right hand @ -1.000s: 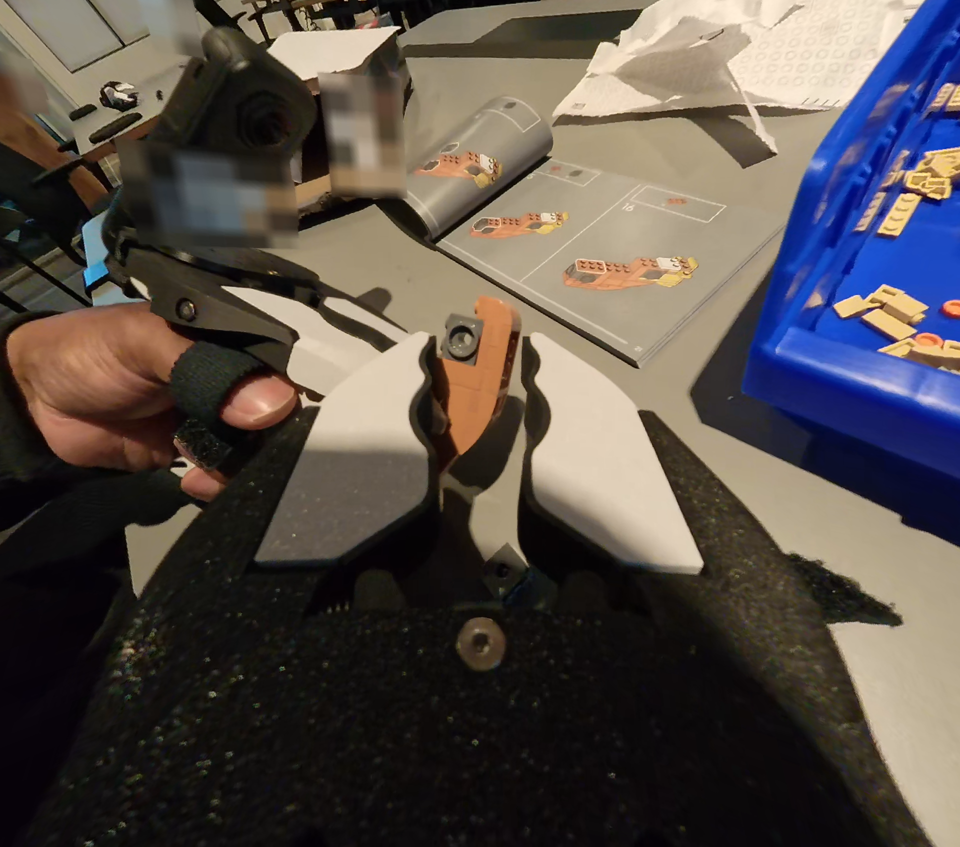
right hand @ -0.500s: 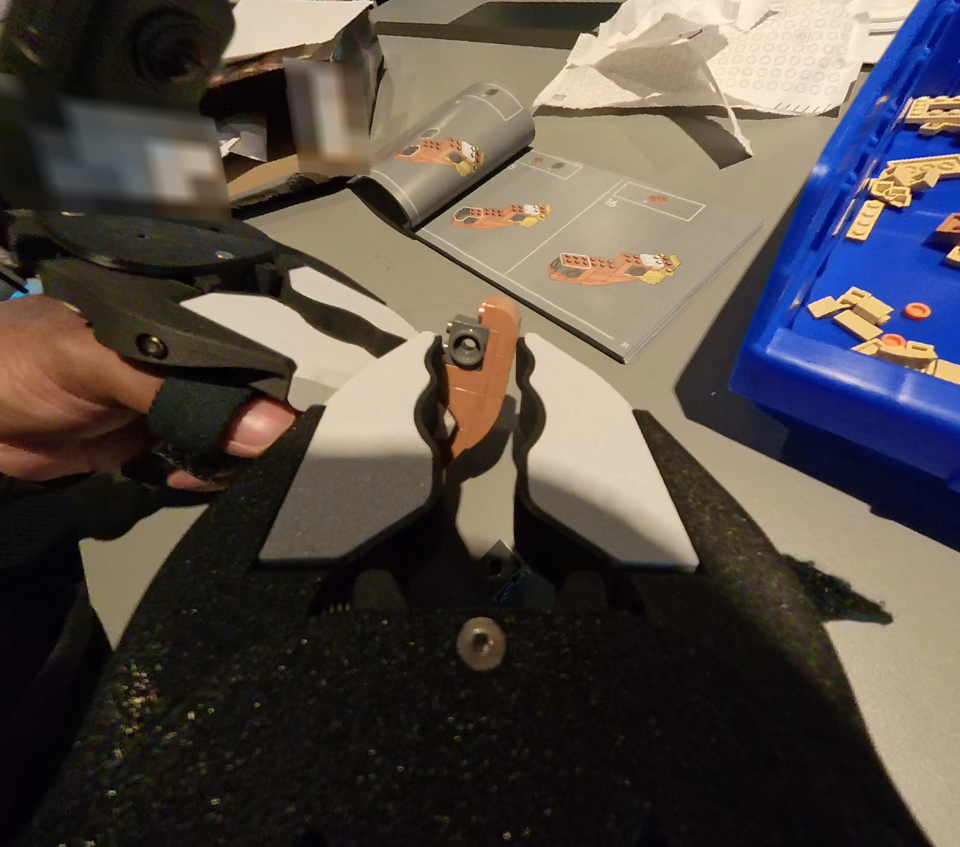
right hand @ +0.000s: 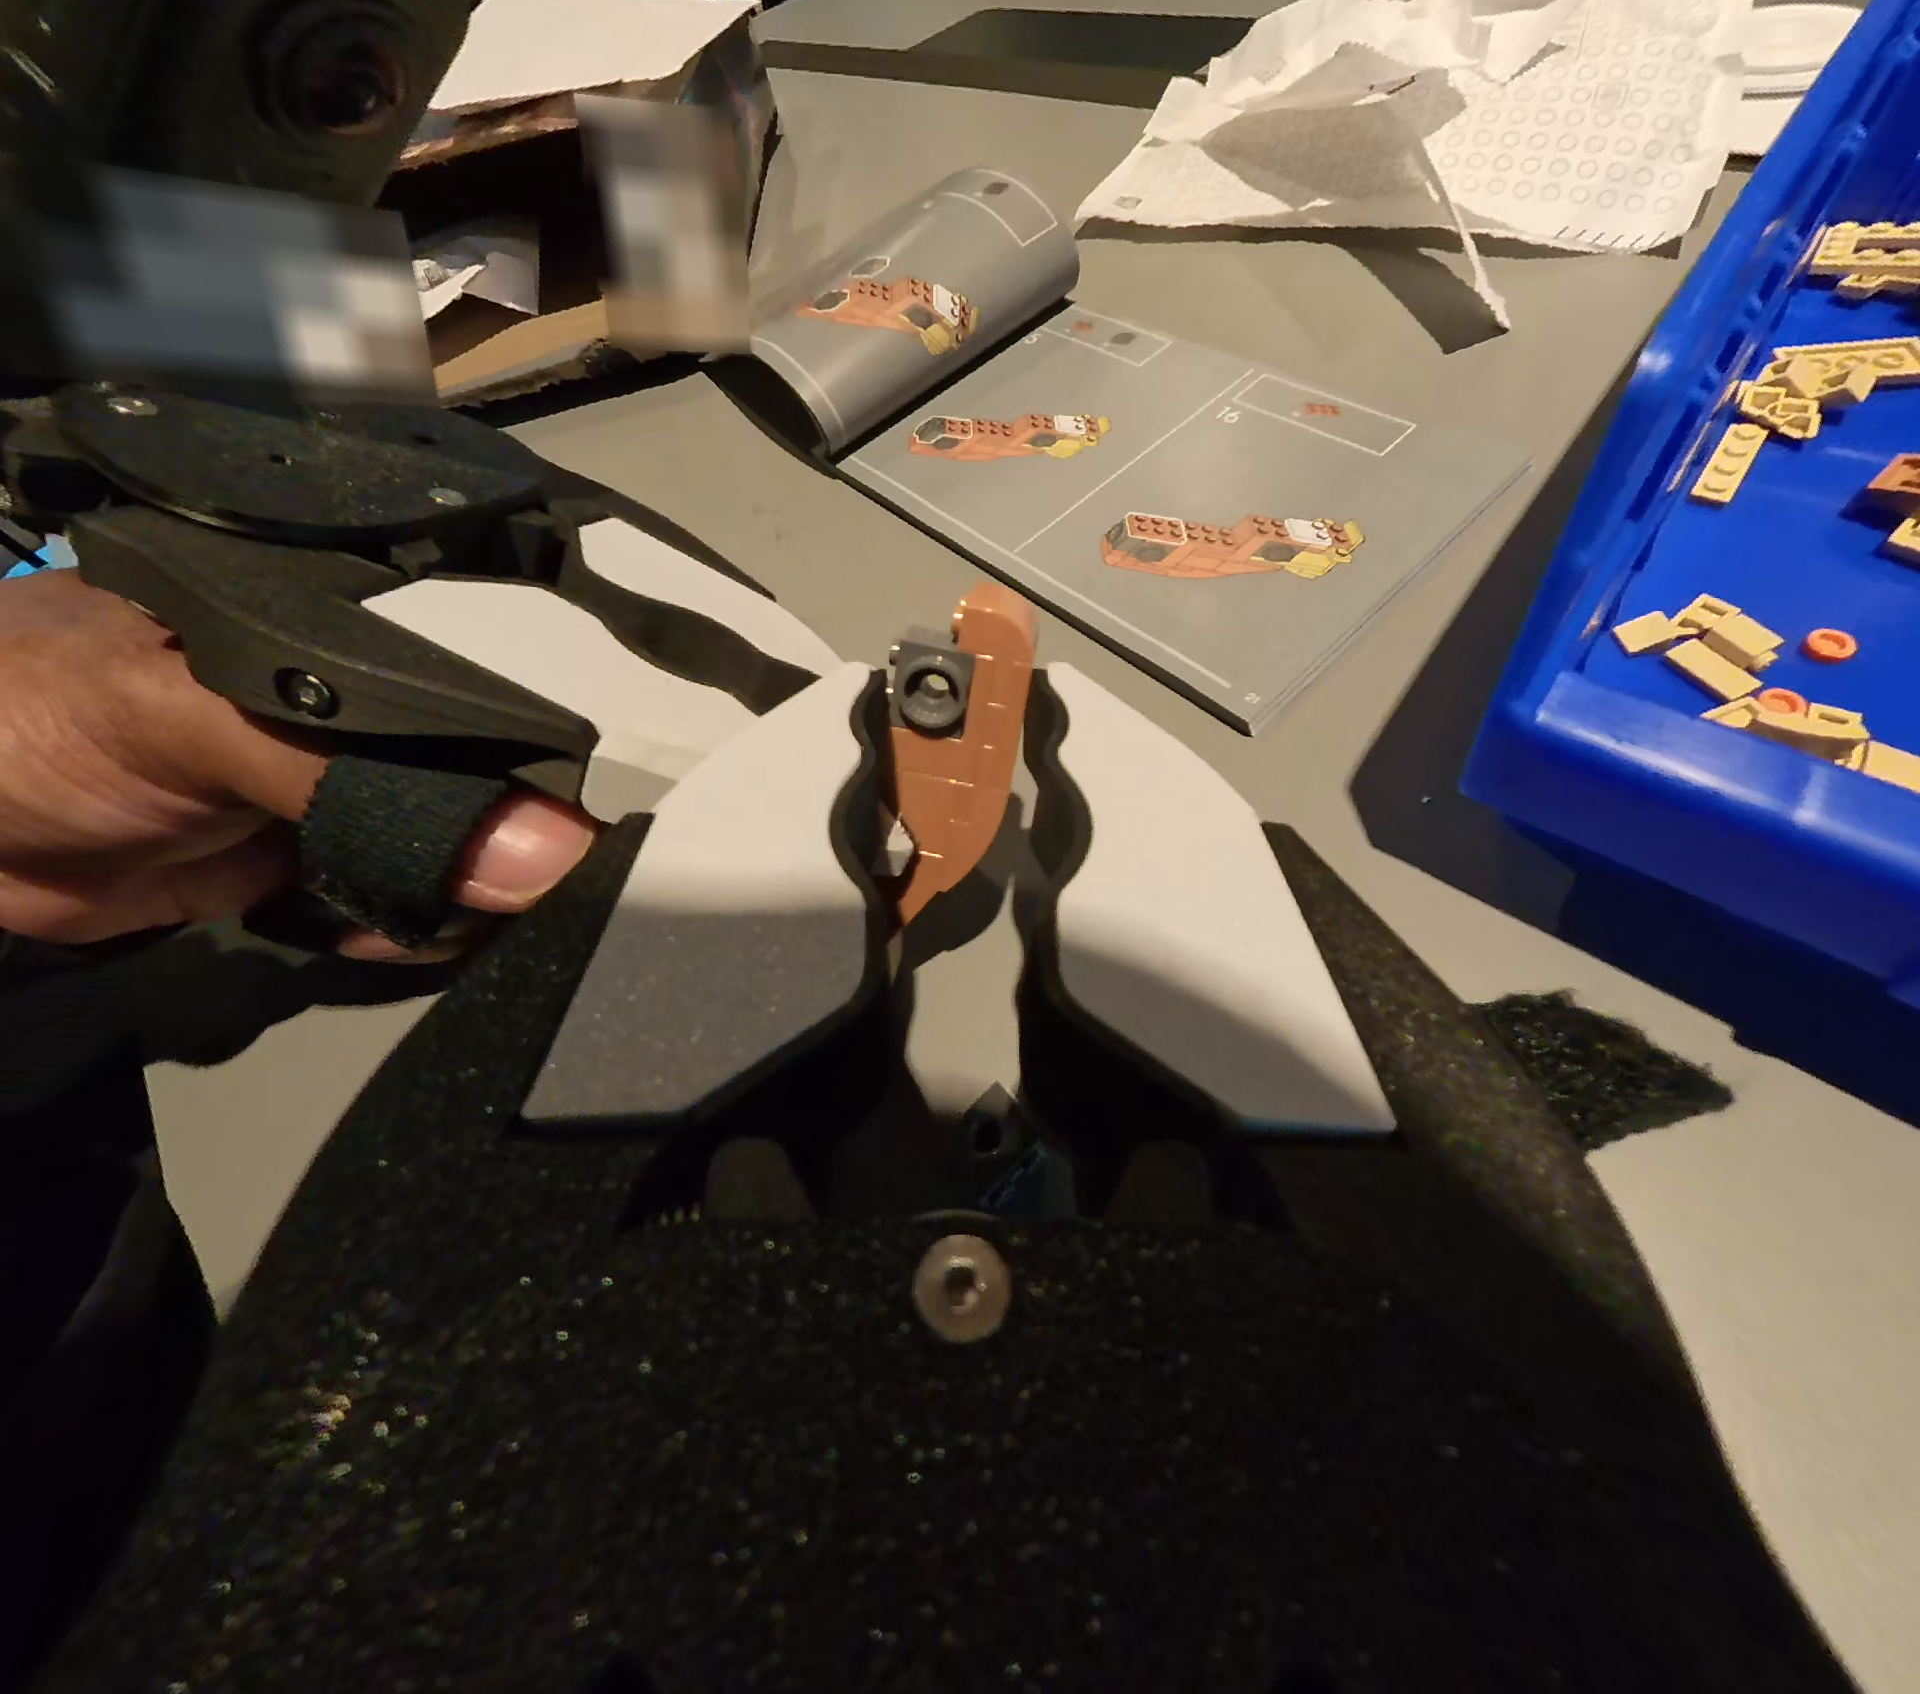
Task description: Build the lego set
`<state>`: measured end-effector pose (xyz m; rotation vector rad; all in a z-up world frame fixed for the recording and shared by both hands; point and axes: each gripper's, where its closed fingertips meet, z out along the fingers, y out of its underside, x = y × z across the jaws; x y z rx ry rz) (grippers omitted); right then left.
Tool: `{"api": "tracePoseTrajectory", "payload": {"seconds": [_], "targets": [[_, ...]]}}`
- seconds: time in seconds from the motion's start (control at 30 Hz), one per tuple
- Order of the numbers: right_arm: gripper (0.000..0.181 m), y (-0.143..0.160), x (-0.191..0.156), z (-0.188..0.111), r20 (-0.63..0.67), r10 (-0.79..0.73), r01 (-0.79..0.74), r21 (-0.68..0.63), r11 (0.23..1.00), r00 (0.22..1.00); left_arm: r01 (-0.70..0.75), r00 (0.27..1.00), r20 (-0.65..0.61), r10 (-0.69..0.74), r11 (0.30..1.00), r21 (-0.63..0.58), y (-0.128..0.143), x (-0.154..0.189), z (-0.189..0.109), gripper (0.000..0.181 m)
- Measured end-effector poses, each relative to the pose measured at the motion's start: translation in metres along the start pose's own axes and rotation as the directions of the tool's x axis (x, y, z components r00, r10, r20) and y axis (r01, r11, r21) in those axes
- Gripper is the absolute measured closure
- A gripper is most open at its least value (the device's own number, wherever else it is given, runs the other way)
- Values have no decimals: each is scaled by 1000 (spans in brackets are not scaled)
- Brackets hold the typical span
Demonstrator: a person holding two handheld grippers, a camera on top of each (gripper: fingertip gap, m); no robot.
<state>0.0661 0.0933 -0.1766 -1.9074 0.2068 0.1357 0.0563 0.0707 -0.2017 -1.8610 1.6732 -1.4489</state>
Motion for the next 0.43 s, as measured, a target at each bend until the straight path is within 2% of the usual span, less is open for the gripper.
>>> {"api": "tracePoseTrajectory", "payload": {"seconds": [0.43], "targets": [[157, 1, 0, 0, 2, -12, 12, -7, 1000, 1000, -9, 1000, -2, 9, 1000, -5, 0, 0, 0, 164]]}}
